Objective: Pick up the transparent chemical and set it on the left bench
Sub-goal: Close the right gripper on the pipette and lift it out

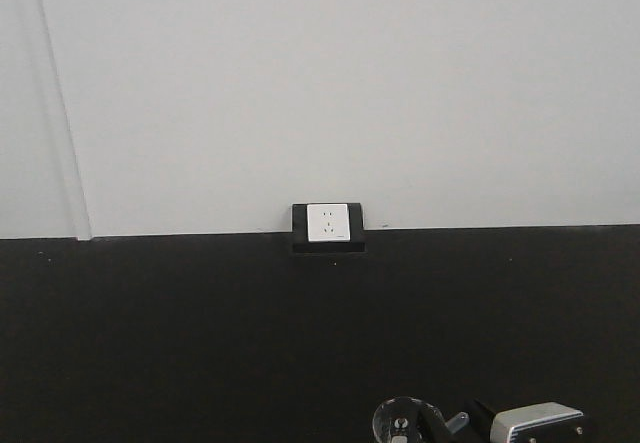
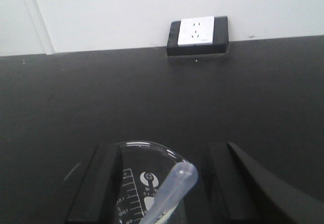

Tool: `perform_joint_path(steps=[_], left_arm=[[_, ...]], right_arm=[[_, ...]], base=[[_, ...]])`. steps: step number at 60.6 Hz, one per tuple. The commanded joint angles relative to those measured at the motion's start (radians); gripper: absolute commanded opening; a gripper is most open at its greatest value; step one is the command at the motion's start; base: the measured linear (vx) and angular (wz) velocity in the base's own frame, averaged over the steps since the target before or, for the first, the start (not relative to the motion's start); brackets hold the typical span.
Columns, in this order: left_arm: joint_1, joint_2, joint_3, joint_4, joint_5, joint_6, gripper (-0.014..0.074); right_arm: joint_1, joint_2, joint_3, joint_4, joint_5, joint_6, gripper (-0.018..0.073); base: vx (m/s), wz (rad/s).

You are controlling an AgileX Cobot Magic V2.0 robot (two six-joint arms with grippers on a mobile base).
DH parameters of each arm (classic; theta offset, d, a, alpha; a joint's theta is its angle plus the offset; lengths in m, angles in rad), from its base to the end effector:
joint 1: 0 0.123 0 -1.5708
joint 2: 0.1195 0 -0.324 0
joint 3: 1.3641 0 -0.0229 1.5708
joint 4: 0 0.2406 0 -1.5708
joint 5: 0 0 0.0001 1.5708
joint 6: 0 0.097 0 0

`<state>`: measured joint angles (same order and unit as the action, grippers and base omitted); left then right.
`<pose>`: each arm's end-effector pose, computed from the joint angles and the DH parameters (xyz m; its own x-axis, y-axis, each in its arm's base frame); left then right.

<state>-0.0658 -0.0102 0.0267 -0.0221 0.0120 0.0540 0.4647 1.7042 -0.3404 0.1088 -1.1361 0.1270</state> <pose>0.0131 -0.0009 0.2038 0.0606 0.0280 -0.9978 0.0641 0.9974 0.0319 0.2441 0.1117 0.1992 -0.1871 0.0978 -0.9775 -0.3316 0.9303 0.1565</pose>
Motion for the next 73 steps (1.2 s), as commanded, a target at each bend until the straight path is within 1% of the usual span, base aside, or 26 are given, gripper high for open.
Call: perform_joint_path(steps=[1, 9, 17, 31, 41, 44, 54, 65, 73], left_arm=[[-0.002, -0.019, 0.016, -0.001, -0.078, -0.008, -0.0003], [-0.002, -0.019, 0.016, -0.001, -0.078, -0.008, -0.0003], [-0.002, -0.019, 0.016, -0.001, -0.078, -0.008, -0.0003], [-0.002, -0.019, 0.016, -0.001, -0.078, -0.008, -0.0003], [-0.002, -0.019, 0.016, -0.001, -0.078, -0.008, -0.0003], [-0.002, -0.019, 0.016, -0.001, -0.078, -0.008, -0.0003], [-0.002, -0.019, 0.016, -0.001, -0.078, -0.008, -0.0003], [-0.002, -0.019, 0.016, -0.001, -0.078, -0.008, -0.0003], [-0.002, -0.019, 0.016, -0.001, -0.078, -0.008, -0.0003]], right_arm=[[-0.001, -0.026, -0.022, -0.007, -0.207, -0.002, 0.0428], [-0.001, -0.026, -0.022, -0.003, -0.207, -0.002, 0.0404], [-0.001, -0.024, -0.022, -0.002, -0.207, -0.002, 0.0337], [-0.001, -0.021, -0.022, 0.020, -0.207, -0.002, 0.0119], [-0.001, -0.021, -0.022, 0.026, -0.207, -0.006, 0.0003], [-0.001, -0.021, -0.022, 0.023, -0.207, -0.006, -0.0012], [-0.001, -0.031, -0.022, 0.016, -0.207, -0.006, -0.0008], [-0.001, -0.108, -0.022, 0.007, -0.205, -0.006, -0.0004], [-0.001, -0.209, -0.022, 0.004, -0.144, -0.007, -0.0003]], base=[[0.00, 0.00], [0.00, 0.00], [0.00, 0.00], [0.00, 0.00], [0.00, 0.00], [0.00, 0.00], [0.00, 0.00], [0.00, 0.00], [0.00, 0.00]])
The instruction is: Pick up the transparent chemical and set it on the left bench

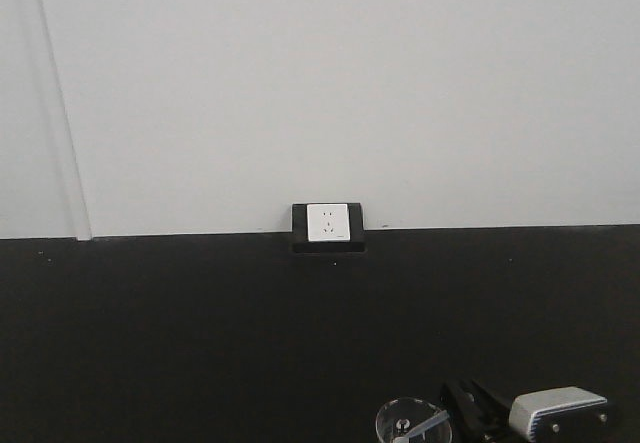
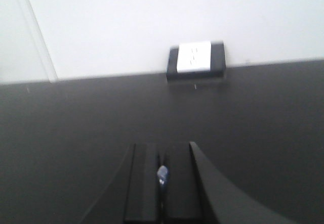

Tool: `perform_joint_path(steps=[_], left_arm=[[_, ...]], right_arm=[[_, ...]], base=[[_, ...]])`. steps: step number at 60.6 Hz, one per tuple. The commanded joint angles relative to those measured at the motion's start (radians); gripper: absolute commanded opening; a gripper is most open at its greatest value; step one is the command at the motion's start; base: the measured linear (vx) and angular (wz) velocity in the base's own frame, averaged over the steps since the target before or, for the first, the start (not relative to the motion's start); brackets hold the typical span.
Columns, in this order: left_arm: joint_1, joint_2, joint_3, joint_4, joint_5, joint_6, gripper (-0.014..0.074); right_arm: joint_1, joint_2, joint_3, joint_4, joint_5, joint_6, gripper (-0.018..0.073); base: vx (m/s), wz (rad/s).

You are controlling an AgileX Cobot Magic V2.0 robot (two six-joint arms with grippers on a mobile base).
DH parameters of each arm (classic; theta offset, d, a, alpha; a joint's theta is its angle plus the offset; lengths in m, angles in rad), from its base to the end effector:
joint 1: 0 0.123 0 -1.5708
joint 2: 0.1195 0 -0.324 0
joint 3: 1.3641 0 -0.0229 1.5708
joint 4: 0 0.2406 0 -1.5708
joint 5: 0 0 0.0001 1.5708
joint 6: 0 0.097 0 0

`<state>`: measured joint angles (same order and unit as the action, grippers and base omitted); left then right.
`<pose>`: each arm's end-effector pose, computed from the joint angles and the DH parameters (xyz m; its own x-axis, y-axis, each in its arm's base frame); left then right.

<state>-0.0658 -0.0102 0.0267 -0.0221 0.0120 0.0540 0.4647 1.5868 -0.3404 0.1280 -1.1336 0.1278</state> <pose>0.0131 -0.0009 0.2038 0.0606 0.0280 -0.9978 0.0641 0.9974 0.0319 0.2351 0.1053 0.2298 -0.0872 0.1576 -0.9836 -0.3315 0.9265 0.1779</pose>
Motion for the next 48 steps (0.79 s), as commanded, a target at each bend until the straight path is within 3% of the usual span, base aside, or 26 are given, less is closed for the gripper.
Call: perform_joint_path(steps=[1, 14, 27, 36, 48], left_arm=[[-0.002, -0.019, 0.016, -0.001, -0.078, -0.008, -0.0003], [-0.002, -0.019, 0.016, -0.001, -0.078, -0.008, -0.0003], [-0.002, -0.019, 0.016, -0.001, -0.078, -0.008, -0.0003], [-0.002, -0.019, 0.016, -0.001, -0.078, -0.008, -0.0003], [-0.002, -0.019, 0.016, -0.001, -0.078, -0.008, -0.0003]], right_arm=[[-0.001, -0.105, -0.022, -0.015, -0.130, -0.009, -0.0003], [-0.001, -0.366, -0.022, -0.004, 0.247, -0.128, -0.0003], [-0.001, -0.663, -0.022, 0.080, 0.619, -0.216, -0.0003], [-0.001, -0.821, -0.022, 0.144, 0.792, -0.336, -0.0003], [-0.006, -0.960, -0.022, 0.301, 0.903, -0.557, -0.0003]], base=[[0.00, 0.00], [0.00, 0.00], [0.00, 0.00], [0.00, 0.00], [0.00, 0.00]])
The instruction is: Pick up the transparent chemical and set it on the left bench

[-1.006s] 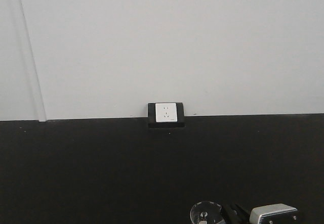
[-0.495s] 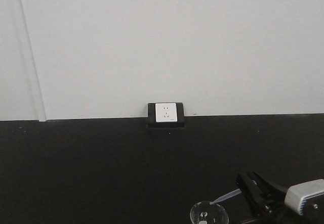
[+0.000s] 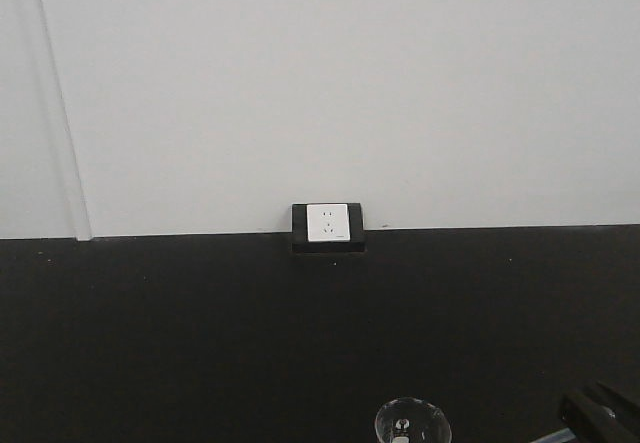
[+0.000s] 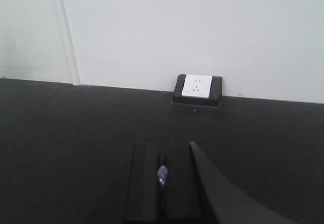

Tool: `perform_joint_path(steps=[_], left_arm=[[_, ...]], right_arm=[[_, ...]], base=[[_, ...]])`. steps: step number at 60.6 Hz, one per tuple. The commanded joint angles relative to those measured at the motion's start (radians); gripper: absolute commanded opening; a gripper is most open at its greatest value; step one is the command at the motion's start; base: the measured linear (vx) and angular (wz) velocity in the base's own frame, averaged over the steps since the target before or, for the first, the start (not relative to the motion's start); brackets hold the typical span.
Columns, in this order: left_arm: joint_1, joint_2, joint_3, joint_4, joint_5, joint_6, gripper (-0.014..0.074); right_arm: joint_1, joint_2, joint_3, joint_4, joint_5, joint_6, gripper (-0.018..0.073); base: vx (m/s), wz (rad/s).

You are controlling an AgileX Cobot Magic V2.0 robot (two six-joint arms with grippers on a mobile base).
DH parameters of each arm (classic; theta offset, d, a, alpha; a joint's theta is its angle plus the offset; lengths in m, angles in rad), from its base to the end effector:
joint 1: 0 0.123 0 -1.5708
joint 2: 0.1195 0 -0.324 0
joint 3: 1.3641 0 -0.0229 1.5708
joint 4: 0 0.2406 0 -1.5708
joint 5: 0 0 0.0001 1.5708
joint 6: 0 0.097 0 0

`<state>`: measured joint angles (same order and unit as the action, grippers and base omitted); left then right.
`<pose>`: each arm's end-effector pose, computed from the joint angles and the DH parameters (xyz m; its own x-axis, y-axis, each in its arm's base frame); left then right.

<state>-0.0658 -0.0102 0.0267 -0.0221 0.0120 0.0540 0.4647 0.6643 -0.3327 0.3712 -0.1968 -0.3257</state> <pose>0.0131 -0.0009 0.2038 0.0606 0.0280 -0.9978 0.0641 0.9974 0.0319 0.0979 0.0414 0.3098 -0.0691 0.0088 -0.9976 -0.3813 0.9238 0.0346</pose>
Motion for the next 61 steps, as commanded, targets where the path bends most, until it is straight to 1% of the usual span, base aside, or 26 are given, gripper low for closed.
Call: perform_joint_path(steps=[1, 6, 15, 19, 24, 61], left_arm=[[-0.002, -0.019, 0.016, -0.001, -0.078, -0.008, -0.0003], [-0.002, -0.019, 0.016, -0.001, -0.078, -0.008, -0.0003], [-0.002, -0.019, 0.016, -0.001, -0.078, -0.008, -0.0003], [-0.002, -0.019, 0.016, -0.001, -0.078, -0.008, -0.0003], [-0.002, -0.019, 0.016, -0.001, -0.078, -0.008, -0.0003], [-0.002, -0.019, 0.016, -0.001, -0.078, -0.008, -0.0003]], right_arm=[[-0.010, -0.044, -0.030, 0.069, -0.032, -0.119, -0.0003], [-0.021, -0.069, -0.030, 0.141, -0.027, -0.198, -0.0003], [-0.041, -0.089, -0.030, 0.256, -0.036, -0.382, -0.0003], [-0.039, -0.089, -0.028, 0.281, -0.052, -0.447, -0.0003], [-0.039, -0.089, -0.028, 0.288, -0.064, -0.518, -0.0003], [-0.039, -0.089, -0.028, 0.288, -0.068, -0.526, -0.0003]], base=[[0.00, 0.00], [0.00, 0.00], [0.00, 0.00], [0.00, 0.00], [0.00, 0.00], [0.00, 0.00]])
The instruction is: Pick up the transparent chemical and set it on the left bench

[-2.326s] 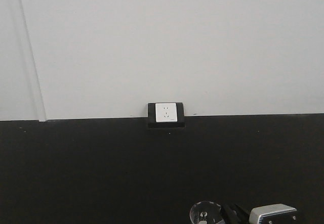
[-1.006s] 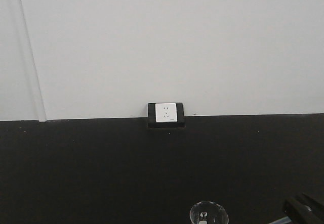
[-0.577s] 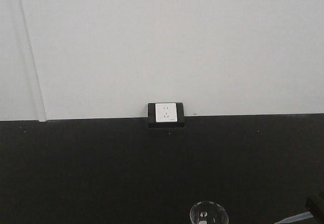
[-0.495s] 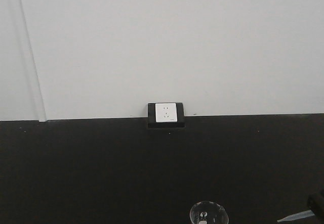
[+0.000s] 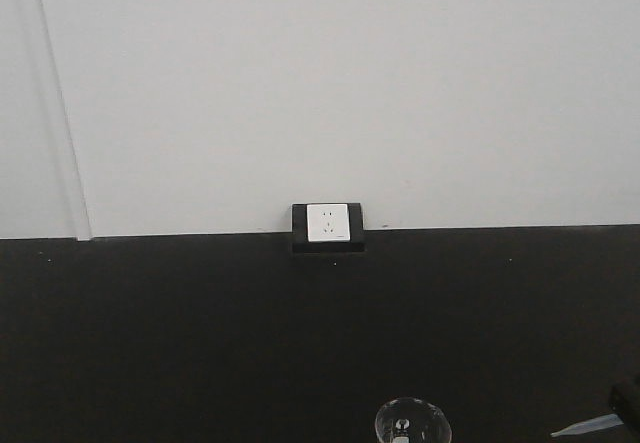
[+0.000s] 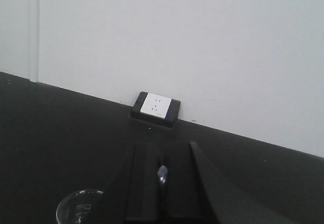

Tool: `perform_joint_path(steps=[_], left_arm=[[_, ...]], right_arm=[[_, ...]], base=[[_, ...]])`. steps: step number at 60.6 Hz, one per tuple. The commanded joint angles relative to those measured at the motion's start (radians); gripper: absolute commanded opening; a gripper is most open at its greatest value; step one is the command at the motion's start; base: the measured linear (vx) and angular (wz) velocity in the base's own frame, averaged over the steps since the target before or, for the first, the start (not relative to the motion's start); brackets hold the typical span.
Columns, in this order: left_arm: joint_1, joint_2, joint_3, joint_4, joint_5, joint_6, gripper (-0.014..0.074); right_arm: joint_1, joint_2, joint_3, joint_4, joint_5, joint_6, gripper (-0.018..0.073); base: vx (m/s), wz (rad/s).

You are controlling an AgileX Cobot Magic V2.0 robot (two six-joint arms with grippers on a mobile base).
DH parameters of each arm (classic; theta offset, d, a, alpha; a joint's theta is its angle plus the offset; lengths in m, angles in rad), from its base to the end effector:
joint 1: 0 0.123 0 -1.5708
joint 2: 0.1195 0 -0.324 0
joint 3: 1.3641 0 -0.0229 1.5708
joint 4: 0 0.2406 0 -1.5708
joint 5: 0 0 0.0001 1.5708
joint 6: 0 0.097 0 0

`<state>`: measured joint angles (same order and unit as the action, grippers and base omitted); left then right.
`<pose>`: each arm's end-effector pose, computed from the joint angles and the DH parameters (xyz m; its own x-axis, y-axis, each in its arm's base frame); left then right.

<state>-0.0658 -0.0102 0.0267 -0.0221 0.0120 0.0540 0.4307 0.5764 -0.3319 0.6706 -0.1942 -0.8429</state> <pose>0.0131 -0.0009 0.2038 0.0606 0.0280 -0.9978 0.0641 0.9974 0.0319 0.0856 0.0266 0.3151 0.0512 -0.1737 -0.9835 -0.3012 0.9362 -0.1810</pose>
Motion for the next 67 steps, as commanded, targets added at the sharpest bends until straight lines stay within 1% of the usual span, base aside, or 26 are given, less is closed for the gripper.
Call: perform_joint_path(steps=[1, 35, 67], left_arm=[[-0.002, -0.019, 0.016, -0.001, -0.078, -0.008, -0.0003], [-0.002, -0.019, 0.016, -0.001, -0.078, -0.008, -0.0003], [-0.002, -0.019, 0.016, -0.001, -0.078, -0.008, -0.0003]], right_arm=[[-0.005, -0.001, -0.029, -0.011, -0.071, -0.009, -0.0003], [-0.005, -0.001, -0.029, -0.011, -0.075, -0.009, -0.0003], [-0.005, -0.001, -0.029, -0.011, -0.075, -0.009, -0.0003]], base=[[0.00, 0.00], [-0.02, -0.01], [-0.19, 0.05]])
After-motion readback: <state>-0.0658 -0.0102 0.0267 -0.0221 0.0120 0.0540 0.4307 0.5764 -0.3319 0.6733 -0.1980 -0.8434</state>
